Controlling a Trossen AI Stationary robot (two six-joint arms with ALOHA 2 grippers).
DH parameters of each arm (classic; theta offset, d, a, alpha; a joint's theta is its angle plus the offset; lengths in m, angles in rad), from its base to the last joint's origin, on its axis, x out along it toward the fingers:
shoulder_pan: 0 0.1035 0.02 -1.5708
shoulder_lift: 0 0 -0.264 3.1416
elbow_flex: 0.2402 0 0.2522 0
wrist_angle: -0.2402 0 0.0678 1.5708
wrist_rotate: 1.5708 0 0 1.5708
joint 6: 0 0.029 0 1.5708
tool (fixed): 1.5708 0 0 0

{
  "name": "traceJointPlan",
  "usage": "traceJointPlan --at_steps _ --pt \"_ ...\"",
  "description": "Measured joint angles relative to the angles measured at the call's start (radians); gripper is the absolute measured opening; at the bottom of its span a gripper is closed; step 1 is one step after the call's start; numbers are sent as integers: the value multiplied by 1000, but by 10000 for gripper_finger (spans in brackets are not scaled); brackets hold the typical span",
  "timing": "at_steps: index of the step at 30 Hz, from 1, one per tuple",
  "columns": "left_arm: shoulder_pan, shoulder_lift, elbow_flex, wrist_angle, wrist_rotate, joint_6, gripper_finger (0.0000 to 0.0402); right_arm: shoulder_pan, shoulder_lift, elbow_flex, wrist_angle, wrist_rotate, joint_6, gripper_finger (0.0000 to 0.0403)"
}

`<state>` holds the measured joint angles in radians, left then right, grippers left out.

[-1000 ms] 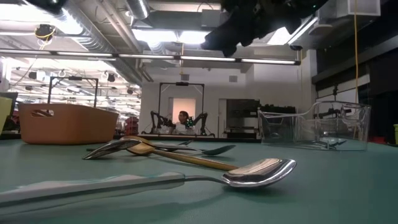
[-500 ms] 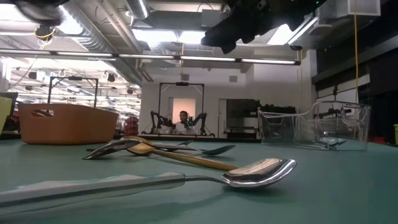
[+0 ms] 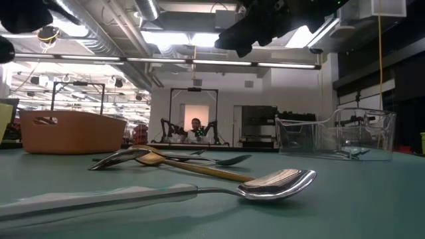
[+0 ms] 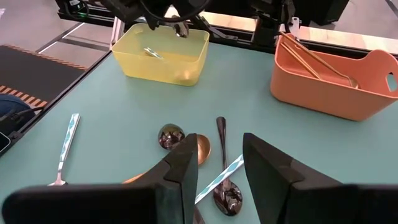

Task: Sort silverware by color (type)
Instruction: Put the blue patterned spoon into the yellow bin

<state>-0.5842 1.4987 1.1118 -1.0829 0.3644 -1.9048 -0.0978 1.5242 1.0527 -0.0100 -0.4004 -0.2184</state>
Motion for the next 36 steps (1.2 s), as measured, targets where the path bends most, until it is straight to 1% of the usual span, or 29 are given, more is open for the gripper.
traceJointPlan --at_steps 6,15,18,27,30,33,36 --pt "0 31 0 -9 -43 47 24 0 0 0 0 0 0 115" --pt "-2 104 0 -25 -43 94 24 0 0 0 1 0 0 115" --pt "-2 123 0 -26 -61 94 24 0 0 0 1 0 0 115" --pt "-2 181 0 -27 -68 102 24 0 0 0 1 10 -1 115" --pt "-2 185 0 -27 -77 102 24 0 0 0 1 33 -1 115" --pt "-2 185 0 -27 -109 101 24 0 0 0 1 51 -1 115" --pt "-2 185 0 -27 -117 102 24 0 0 0 5 53 -1 115"
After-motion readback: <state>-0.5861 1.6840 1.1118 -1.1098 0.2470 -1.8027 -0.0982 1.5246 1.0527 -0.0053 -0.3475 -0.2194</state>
